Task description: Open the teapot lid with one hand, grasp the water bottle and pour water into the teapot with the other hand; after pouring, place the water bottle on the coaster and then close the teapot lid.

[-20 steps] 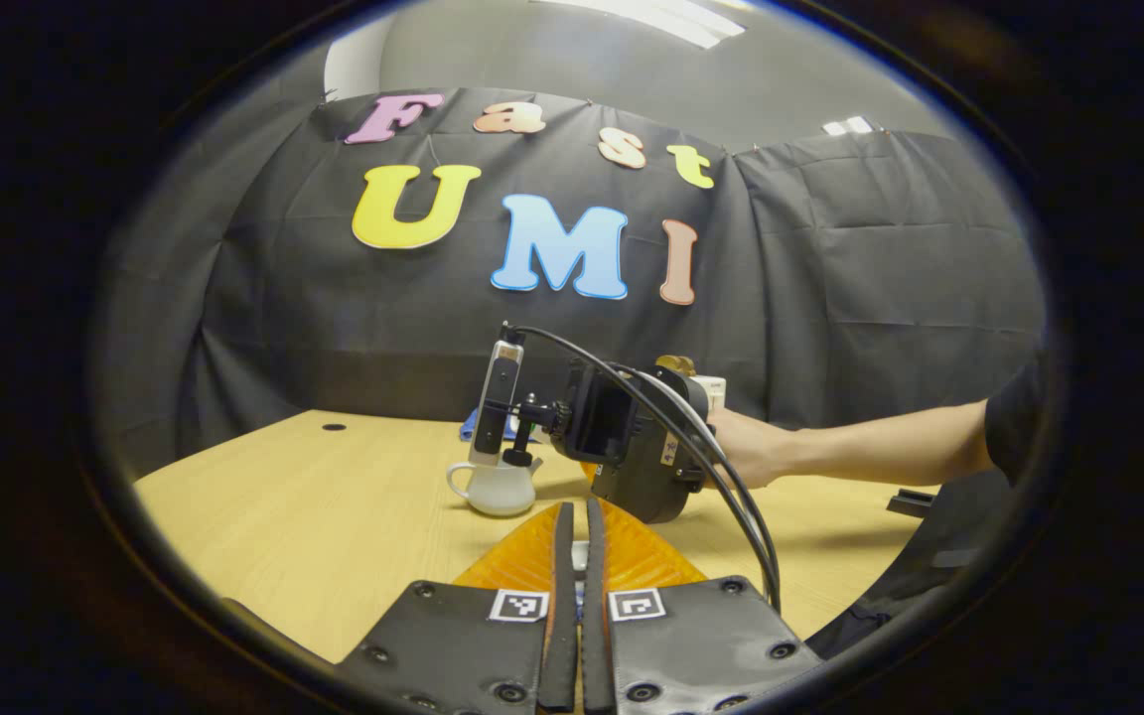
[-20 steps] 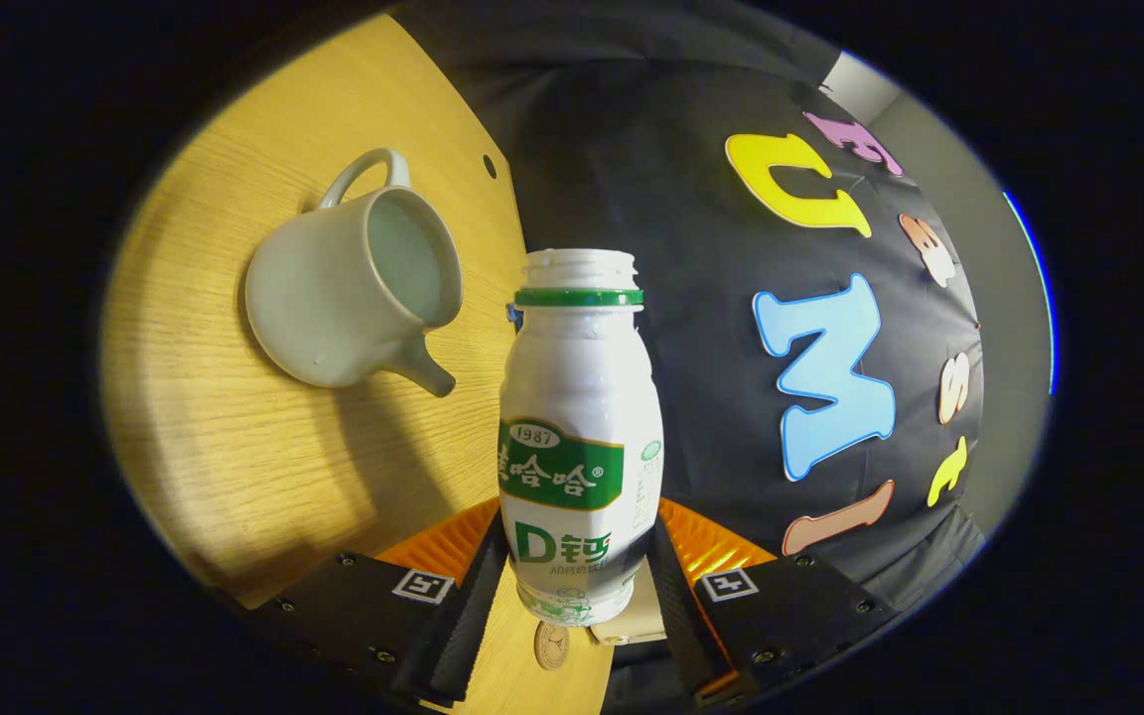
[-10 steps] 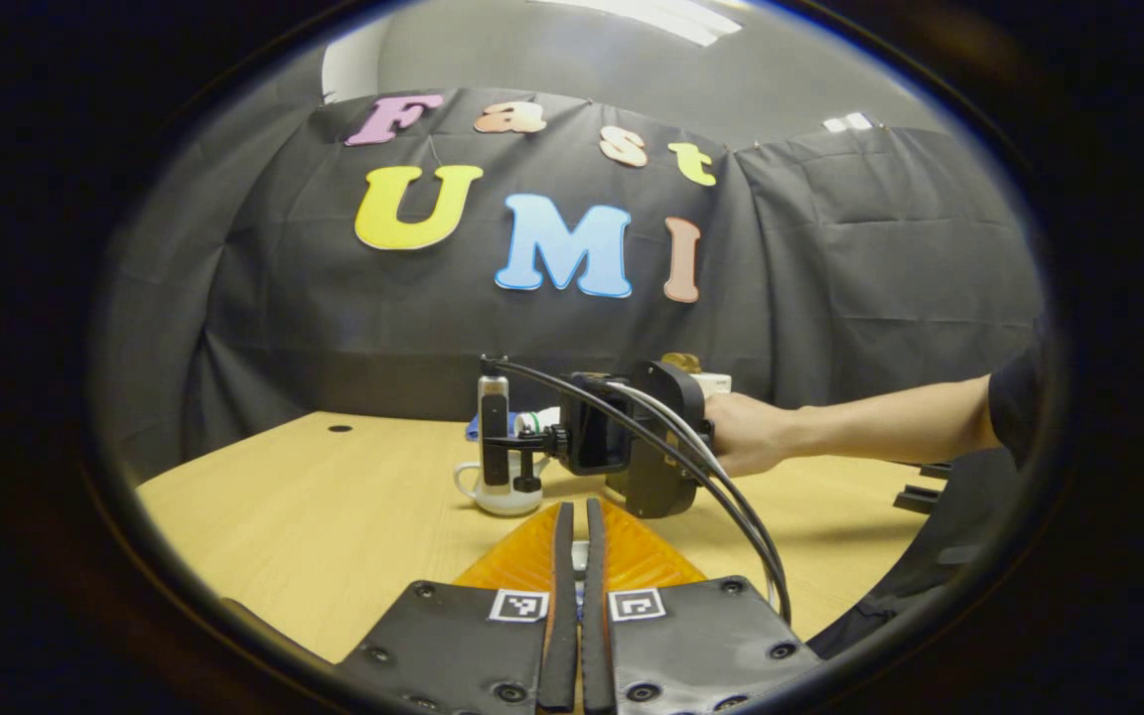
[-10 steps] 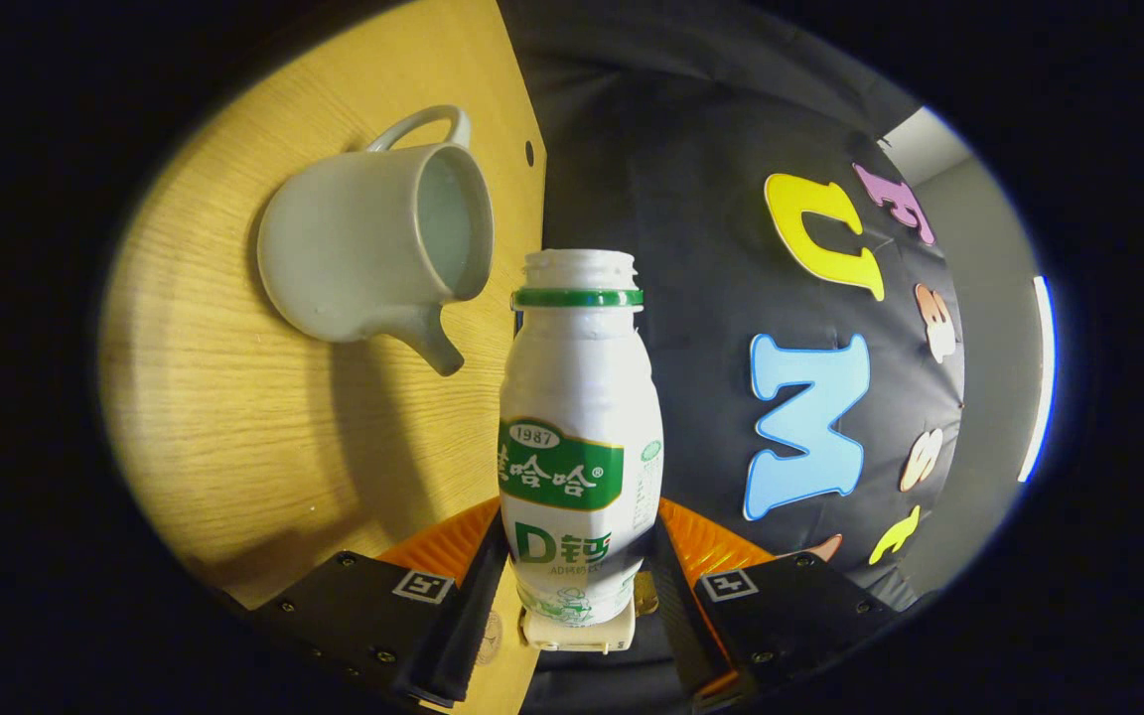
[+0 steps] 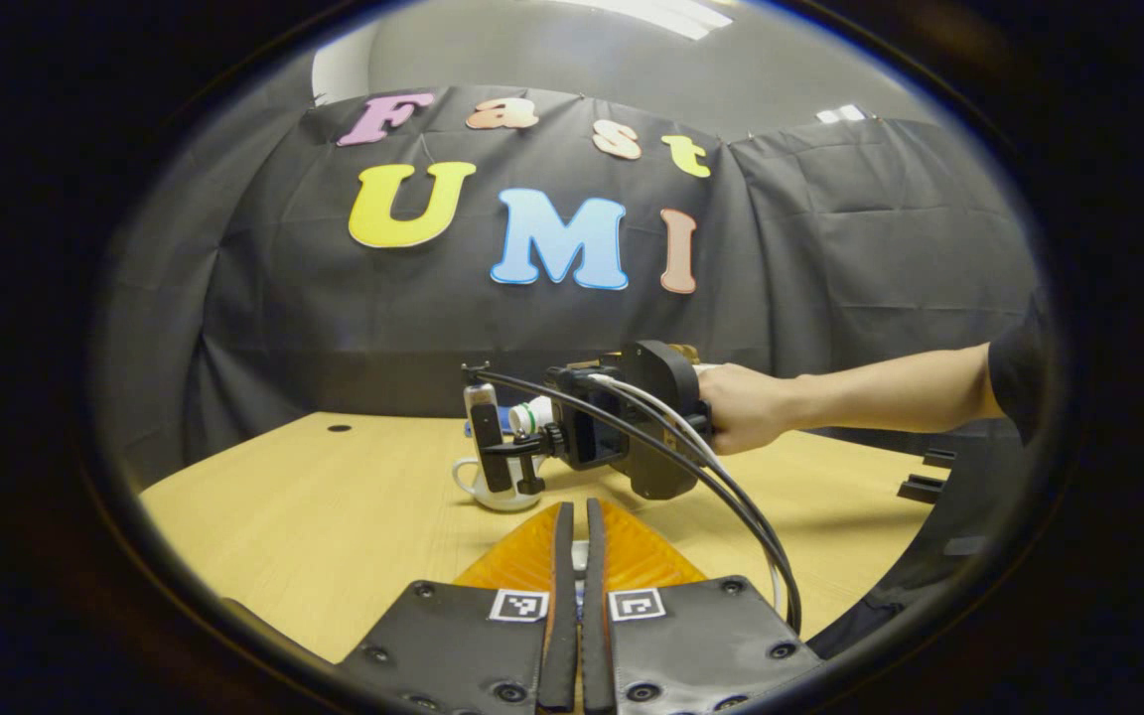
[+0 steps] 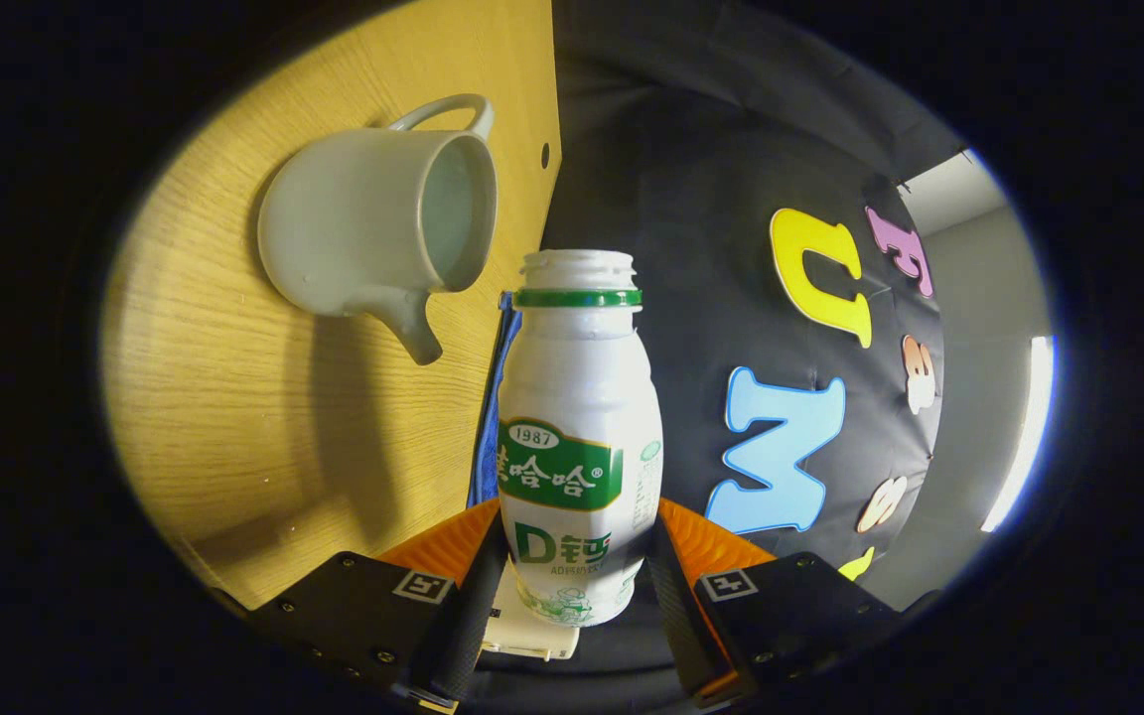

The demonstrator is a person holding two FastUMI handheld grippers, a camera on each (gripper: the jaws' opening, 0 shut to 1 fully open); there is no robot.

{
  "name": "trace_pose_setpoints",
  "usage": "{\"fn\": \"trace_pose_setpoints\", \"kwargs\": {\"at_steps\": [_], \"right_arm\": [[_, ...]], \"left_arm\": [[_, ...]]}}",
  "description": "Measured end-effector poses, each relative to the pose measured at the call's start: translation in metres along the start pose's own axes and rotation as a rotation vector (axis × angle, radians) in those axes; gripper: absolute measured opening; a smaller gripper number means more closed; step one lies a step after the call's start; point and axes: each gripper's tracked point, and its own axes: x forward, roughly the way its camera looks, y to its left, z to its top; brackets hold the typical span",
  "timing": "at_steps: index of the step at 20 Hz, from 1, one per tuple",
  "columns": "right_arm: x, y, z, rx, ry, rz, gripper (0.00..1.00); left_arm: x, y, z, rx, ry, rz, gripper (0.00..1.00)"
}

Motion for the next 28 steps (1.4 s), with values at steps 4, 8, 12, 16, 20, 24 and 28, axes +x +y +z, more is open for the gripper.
{"fn": "trace_pose_setpoints", "kwargs": {"at_steps": [4, 8, 12, 16, 20, 24, 28], "right_arm": [[0.0, -0.006, 0.006, -0.037, -0.014, -0.02, 0.75], [0.0, -0.011, 0.008, -0.063, -0.02, -0.037, 0.75], [0.001, -0.016, 0.008, -0.1, -0.024, -0.061, 0.75], [0.001, -0.023, 0.007, -0.131, -0.032, -0.083, 0.75], [-0.002, -0.029, 0.01, -0.157, -0.042, -0.099, 0.75], [-0.004, -0.032, 0.013, -0.179, -0.05, -0.111, 0.72], [-0.003, -0.034, 0.014, -0.21, -0.057, -0.121, 0.75]], "left_arm": [[-0.002, 0.004, 0.005, -0.003, -0.015, 0.007, 0.12], [-0.002, 0.004, 0.005, 0.001, -0.01, 0.007, 0.08], [-0.001, 0.002, 0.003, 0.008, -0.006, 0.005, 0.08], [-0.001, 0.002, 0.003, 0.007, -0.002, 0.005, 0.12], [-0.002, 0.002, 0.003, 0.014, -0.006, 0.008, 0.12], [-0.002, 0.003, 0.005, 0.019, -0.004, 0.011, 0.12], [-0.003, 0.006, 0.005, 0.014, -0.007, 0.021, 0.08]]}}
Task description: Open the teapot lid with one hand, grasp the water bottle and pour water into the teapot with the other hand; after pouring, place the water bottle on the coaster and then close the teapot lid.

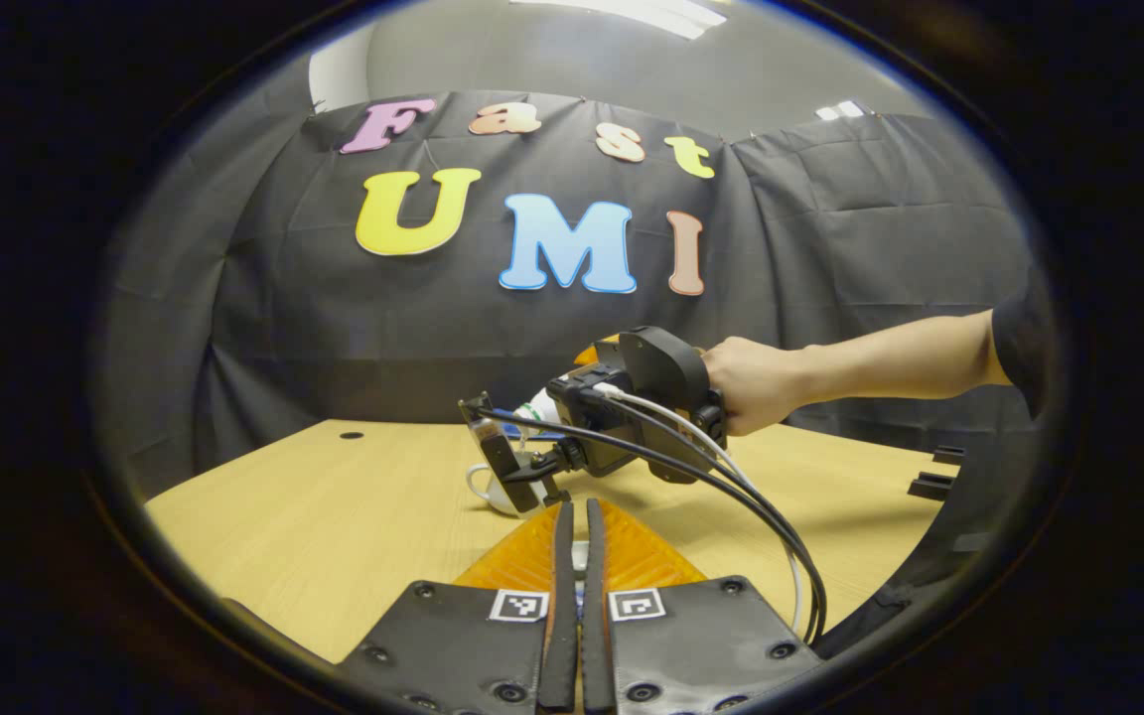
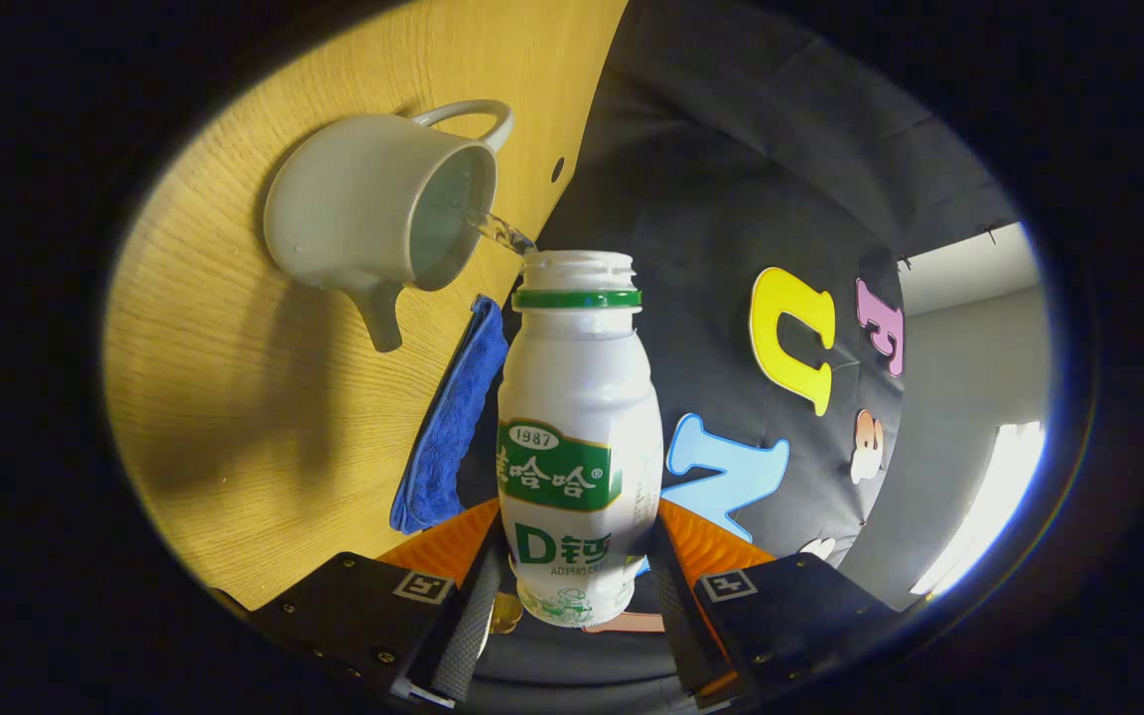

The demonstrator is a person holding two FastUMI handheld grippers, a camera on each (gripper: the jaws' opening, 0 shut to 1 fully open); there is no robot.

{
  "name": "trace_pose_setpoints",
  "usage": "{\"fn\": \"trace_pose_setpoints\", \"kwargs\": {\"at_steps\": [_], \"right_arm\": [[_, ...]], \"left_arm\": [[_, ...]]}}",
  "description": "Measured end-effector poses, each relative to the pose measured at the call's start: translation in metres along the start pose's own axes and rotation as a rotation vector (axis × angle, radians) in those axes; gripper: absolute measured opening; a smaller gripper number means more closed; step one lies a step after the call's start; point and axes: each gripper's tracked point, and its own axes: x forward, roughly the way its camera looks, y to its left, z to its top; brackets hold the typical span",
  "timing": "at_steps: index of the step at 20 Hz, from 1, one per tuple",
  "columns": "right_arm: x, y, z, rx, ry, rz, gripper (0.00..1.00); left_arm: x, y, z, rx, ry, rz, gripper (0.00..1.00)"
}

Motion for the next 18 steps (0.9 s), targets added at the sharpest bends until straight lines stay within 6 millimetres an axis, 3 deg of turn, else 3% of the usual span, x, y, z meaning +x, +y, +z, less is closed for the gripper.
{"fn": "trace_pose_setpoints", "kwargs": {"at_steps": [3, 4, 6, 8, 17, 18], "right_arm": [[0.001, -0.005, 0.0, -0.029, -0.006, -0.014, 0.75], [0.0, -0.005, 0.0, -0.036, -0.007, -0.017, 0.75], [0.001, -0.007, 0.001, -0.053, -0.011, -0.026, 0.75], [0.0, -0.01, 0.001, -0.073, -0.013, -0.042, 0.75], [-0.001, -0.021, 0.005, -0.144, -0.032, -0.087, 0.75], [-0.001, -0.02, 0.007, -0.148, -0.033, -0.088, 0.75]], "left_arm": [[-0.001, 0.0, 0.0, 0.001, 0.004, 0.0, 0.08], [0.0, -0.002, -0.001, 0.002, 0.007, -0.002, 0.12], [0.002, -0.003, -0.003, 0.004, 0.012, -0.006, 0.08], [0.002, -0.003, -0.003, 0.005, 0.013, -0.007, 0.12], [0.0, -0.003, -0.002, 0.016, 0.013, -0.004, 0.12], [0.0, -0.002, -0.002, 0.016, 0.011, -0.004, 0.08]]}}
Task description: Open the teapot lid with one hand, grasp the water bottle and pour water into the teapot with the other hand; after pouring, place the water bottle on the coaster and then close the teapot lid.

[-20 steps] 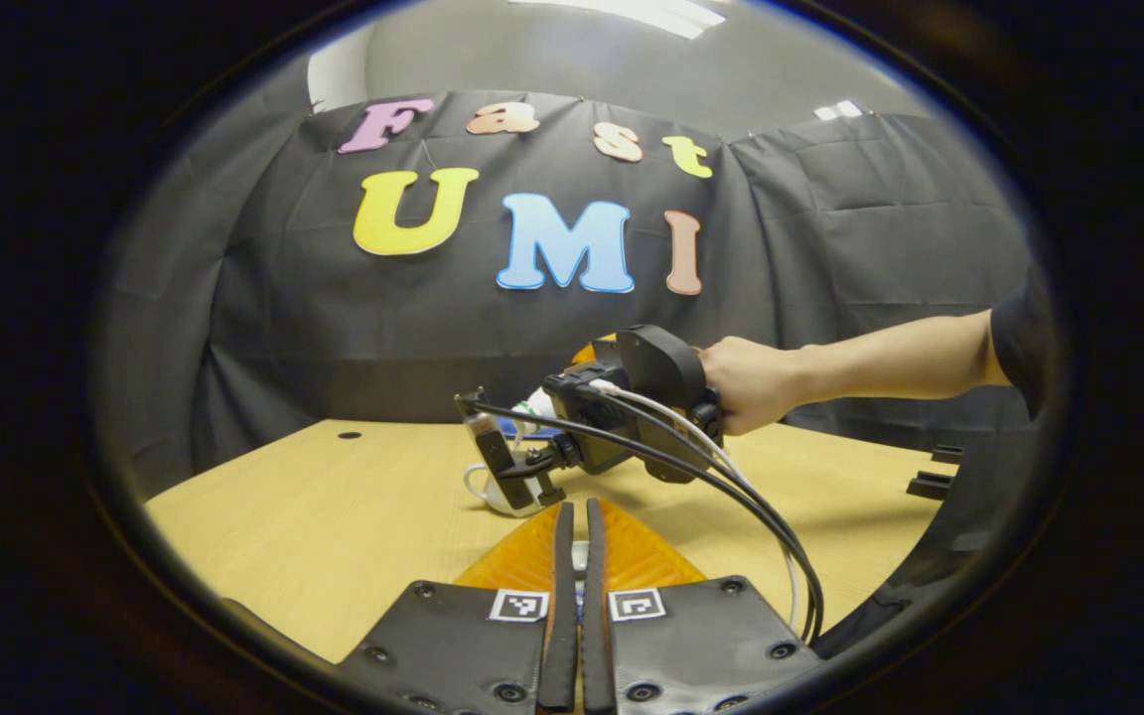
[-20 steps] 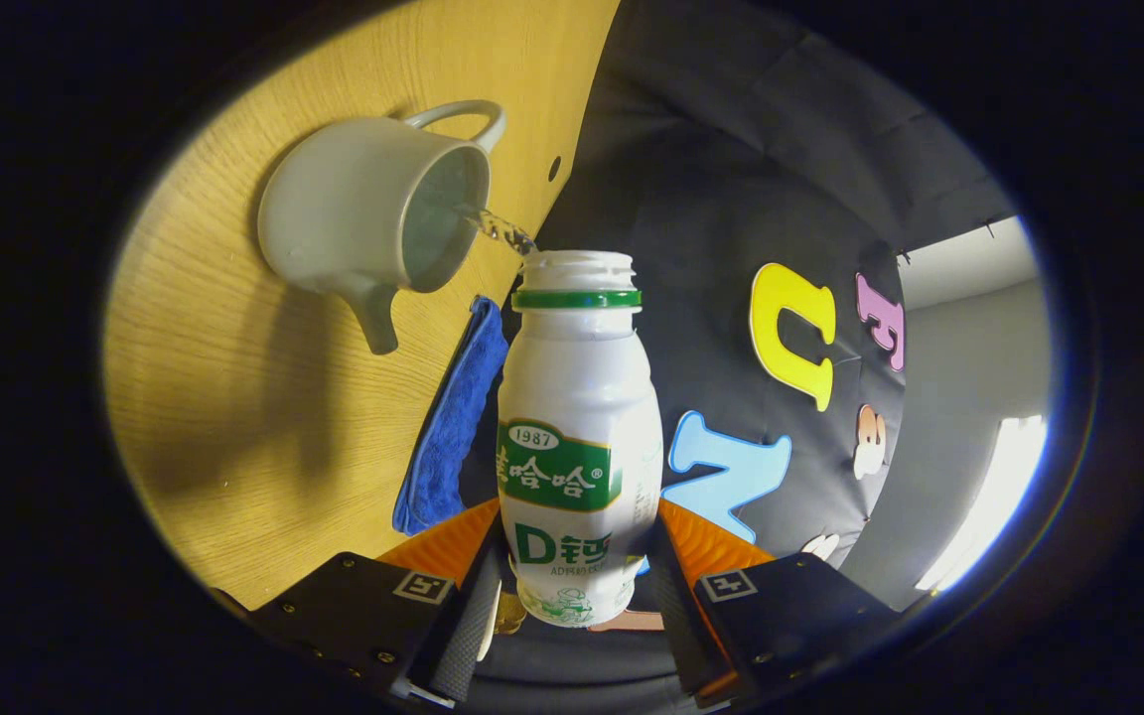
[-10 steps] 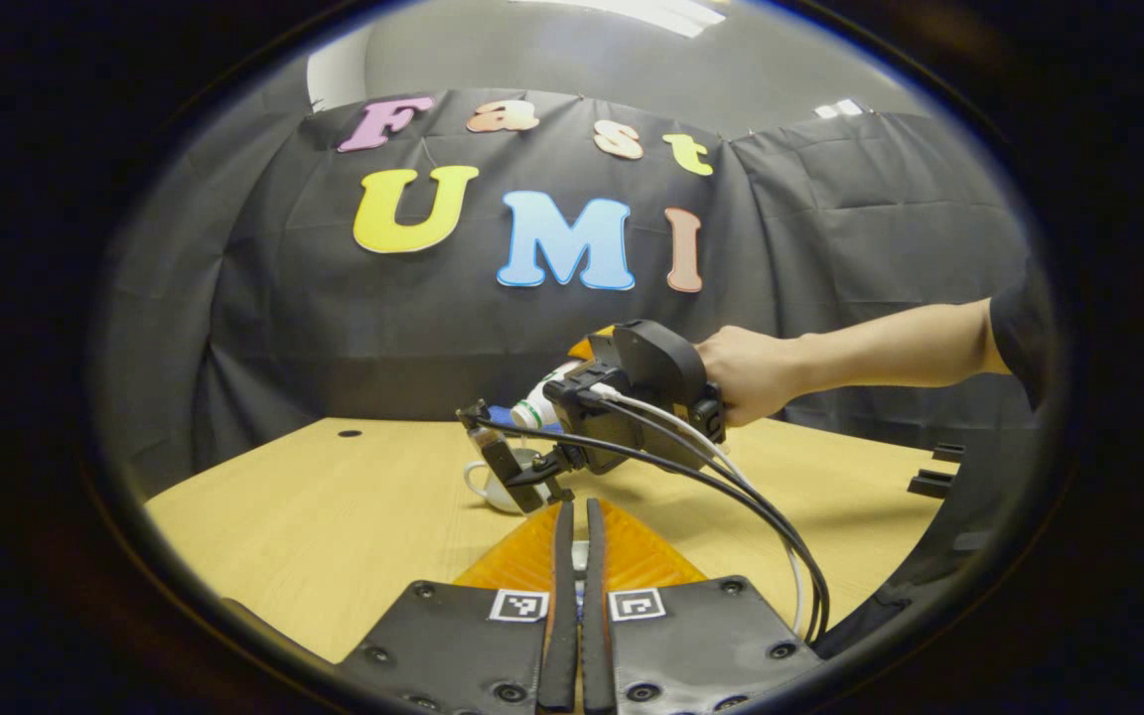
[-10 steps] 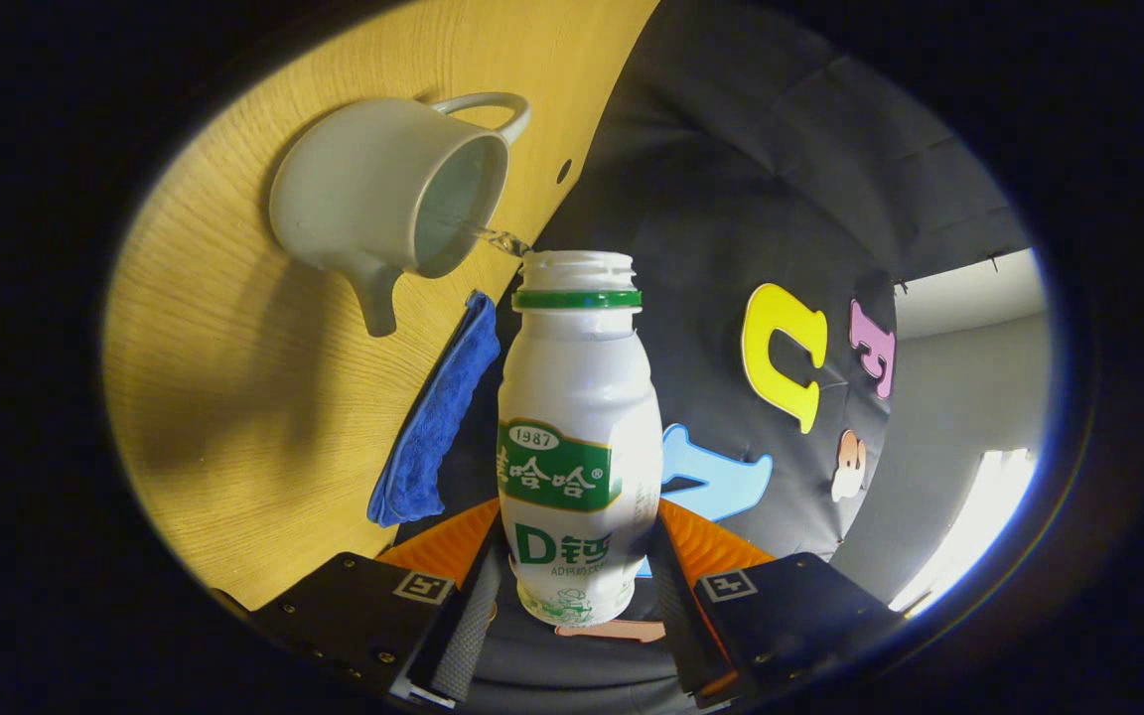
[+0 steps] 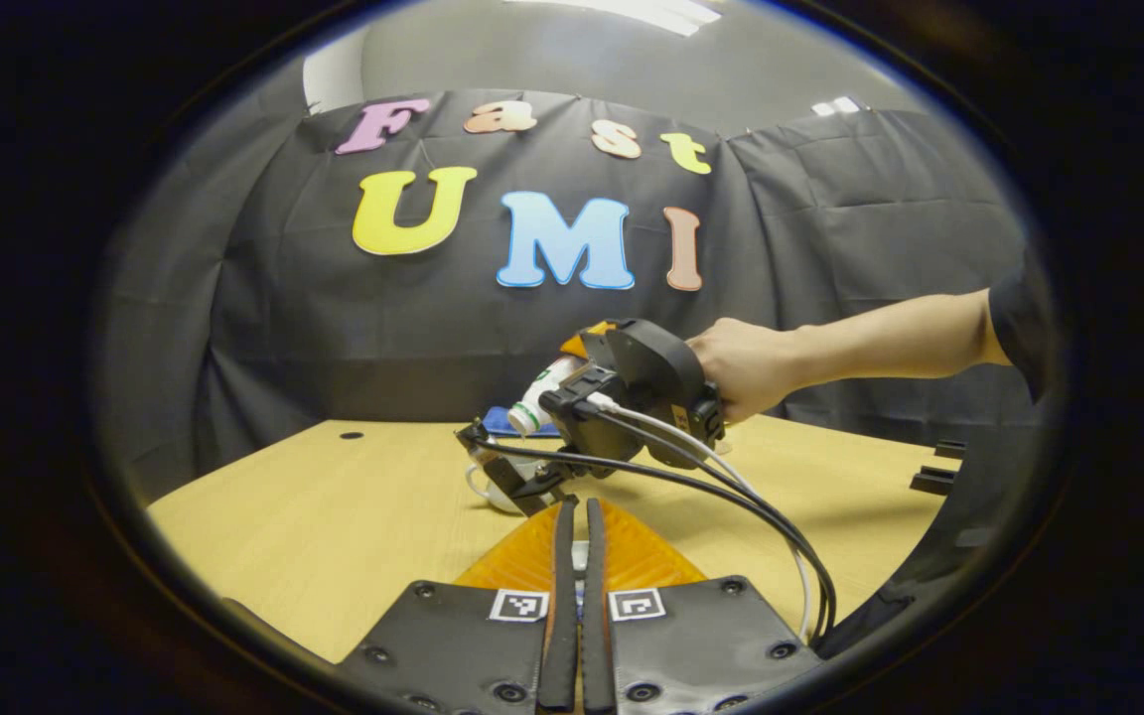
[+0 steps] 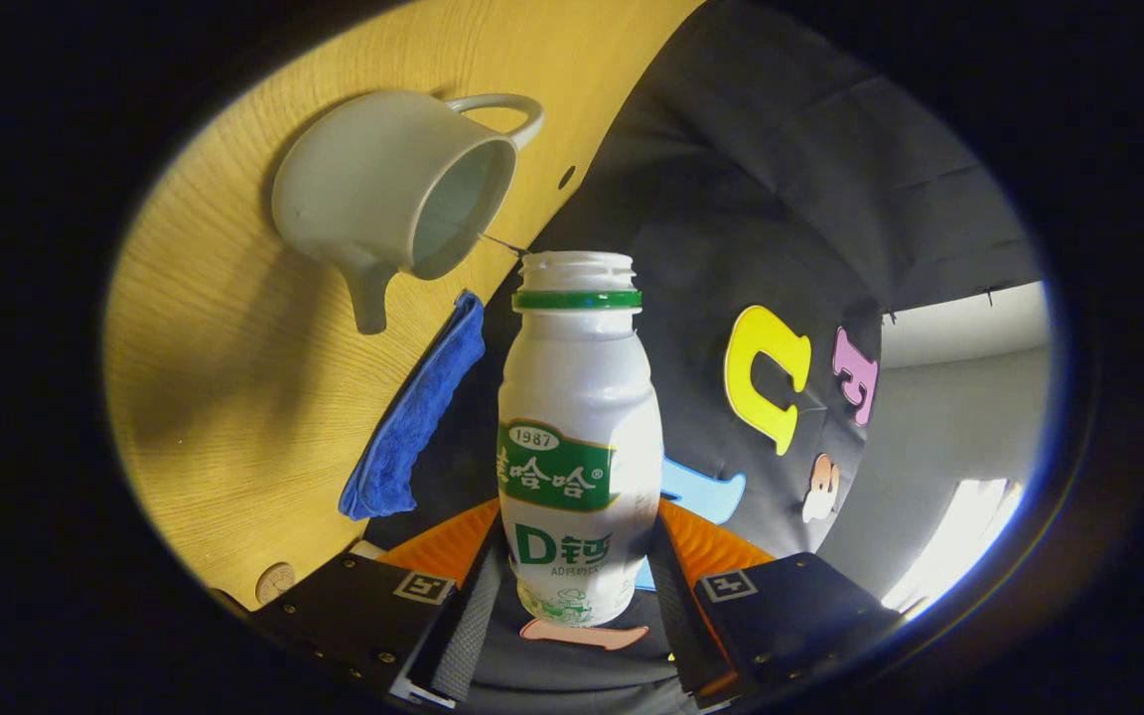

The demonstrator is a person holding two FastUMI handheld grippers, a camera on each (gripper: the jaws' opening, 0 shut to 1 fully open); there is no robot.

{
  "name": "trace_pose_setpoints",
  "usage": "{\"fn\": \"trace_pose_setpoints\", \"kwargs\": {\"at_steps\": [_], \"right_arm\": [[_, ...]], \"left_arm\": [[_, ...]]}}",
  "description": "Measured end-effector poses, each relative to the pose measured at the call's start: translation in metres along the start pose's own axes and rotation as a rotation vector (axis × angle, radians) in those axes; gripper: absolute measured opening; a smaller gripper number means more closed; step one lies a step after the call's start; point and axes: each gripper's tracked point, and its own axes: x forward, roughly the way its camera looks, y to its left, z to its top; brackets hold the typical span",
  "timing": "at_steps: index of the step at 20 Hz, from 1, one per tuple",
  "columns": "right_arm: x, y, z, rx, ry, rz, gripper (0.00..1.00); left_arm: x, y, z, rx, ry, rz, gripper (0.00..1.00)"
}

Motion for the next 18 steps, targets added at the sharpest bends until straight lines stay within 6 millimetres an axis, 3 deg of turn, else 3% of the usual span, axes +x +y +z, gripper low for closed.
{"fn": "trace_pose_setpoints", "kwargs": {"at_steps": [2, 9, 10, 11, 12, 17, 18], "right_arm": [[-0.001, 0.002, 0.004, -0.009, -0.005, 0.0, 0.75], [0.0, 0.01, 0.009, 0.005, -0.013, 0.026, 0.75], [0.0, 0.012, 0.009, 0.011, -0.013, 0.03, 0.75], [-0.001, 0.013, 0.009, 0.018, -0.011, 0.034, 0.75], [-0.002, 0.016, 0.009, 0.029, -0.009, 0.042, 0.75], [-0.003, 0.025, 0.01, 0.103, -0.009, 0.09, 0.75], [-0.003, 0.028, 0.008, 0.123, -0.004, 0.102, 0.75]], "left_arm": [[-0.001, 0.0, 0.002, 0.005, -0.004, 0.002, 0.12], [-0.001, 0.001, 0.001, 0.009, -0.005, 0.01, 0.08], [-0.001, 0.001, 0.001, 0.008, -0.004, 0.012, 0.12], [-0.001, 0.001, 0.002, 0.008, -0.004, 0.012, 0.08], [-0.001, 0.001, 0.001, 0.006, -0.005, 0.011, 0.12], [0.0, 0.001, -0.001, 0.003, -0.002, 0.008, 0.12], [0.0, 0.001, -0.001, 0.001, -0.001, 0.009, 0.08]]}}
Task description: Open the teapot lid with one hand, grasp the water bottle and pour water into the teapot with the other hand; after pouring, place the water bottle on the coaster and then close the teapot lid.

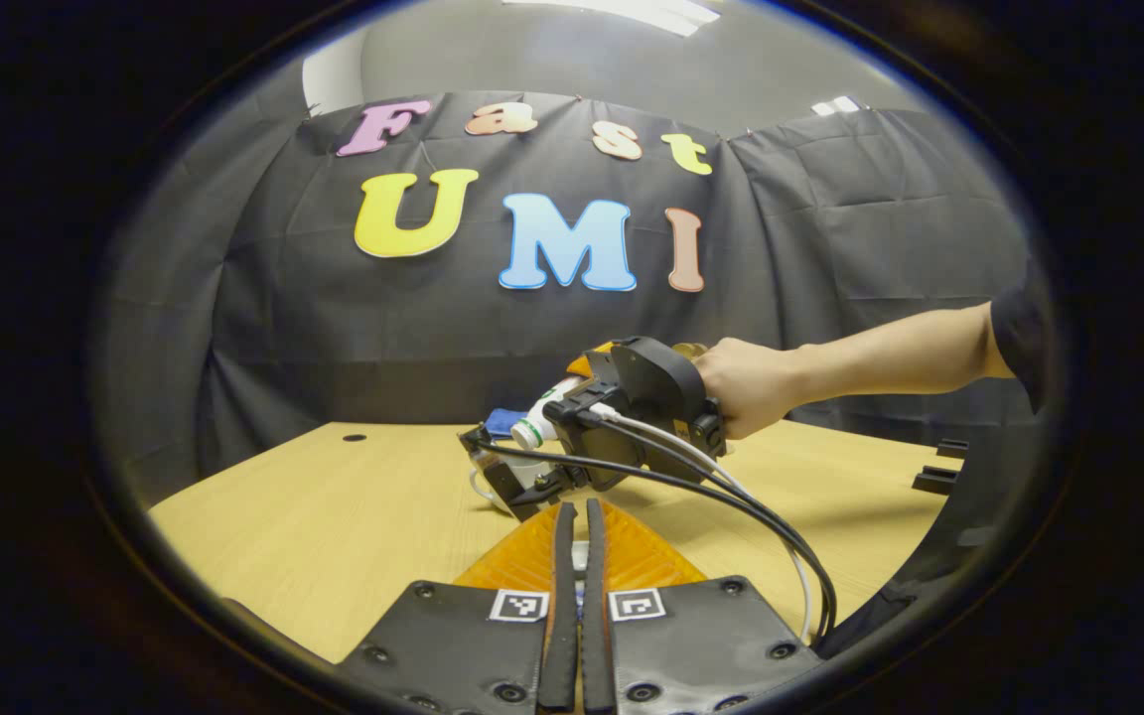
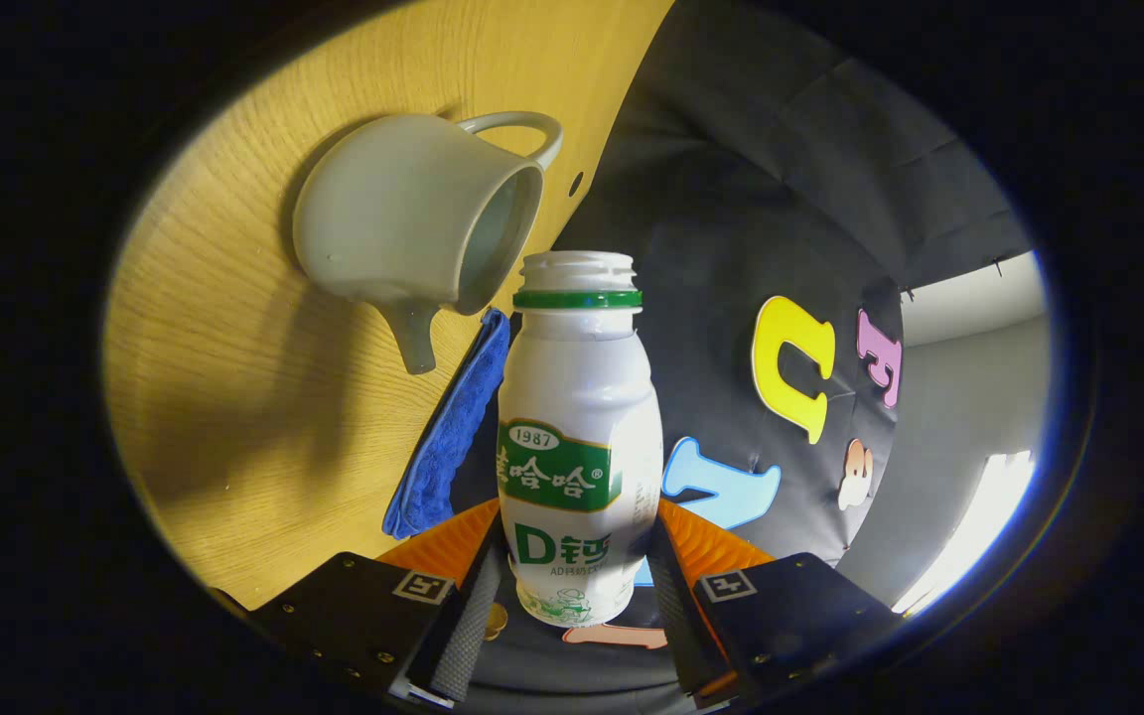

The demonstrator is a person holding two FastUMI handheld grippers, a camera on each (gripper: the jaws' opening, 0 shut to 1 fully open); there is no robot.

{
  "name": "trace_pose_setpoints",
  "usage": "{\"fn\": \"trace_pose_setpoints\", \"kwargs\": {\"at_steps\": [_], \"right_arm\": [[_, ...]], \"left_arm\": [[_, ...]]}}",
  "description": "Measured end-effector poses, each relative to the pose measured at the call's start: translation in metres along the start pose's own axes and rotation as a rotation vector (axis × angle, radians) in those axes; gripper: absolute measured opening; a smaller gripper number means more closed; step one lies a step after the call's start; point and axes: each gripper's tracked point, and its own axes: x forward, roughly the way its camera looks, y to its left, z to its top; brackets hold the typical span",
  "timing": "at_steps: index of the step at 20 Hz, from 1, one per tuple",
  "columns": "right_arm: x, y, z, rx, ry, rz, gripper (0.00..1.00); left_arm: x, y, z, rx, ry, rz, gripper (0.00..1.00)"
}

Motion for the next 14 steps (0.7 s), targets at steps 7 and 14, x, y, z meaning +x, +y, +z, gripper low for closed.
{"fn": "trace_pose_setpoints", "kwargs": {"at_steps": [7, 14], "right_arm": [[0.003, 0.019, -0.005, 0.22, 0.025, 0.094, 0.75], [-0.001, 0.032, 0.002, 0.406, 0.013, 0.152, 0.75]], "left_arm": [[0.0, 0.0, -0.001, -0.022, 0.003, 0.001, 0.12], [-0.001, 0.002, 0.002, -0.045, -0.01, 0.005, 0.08]]}}
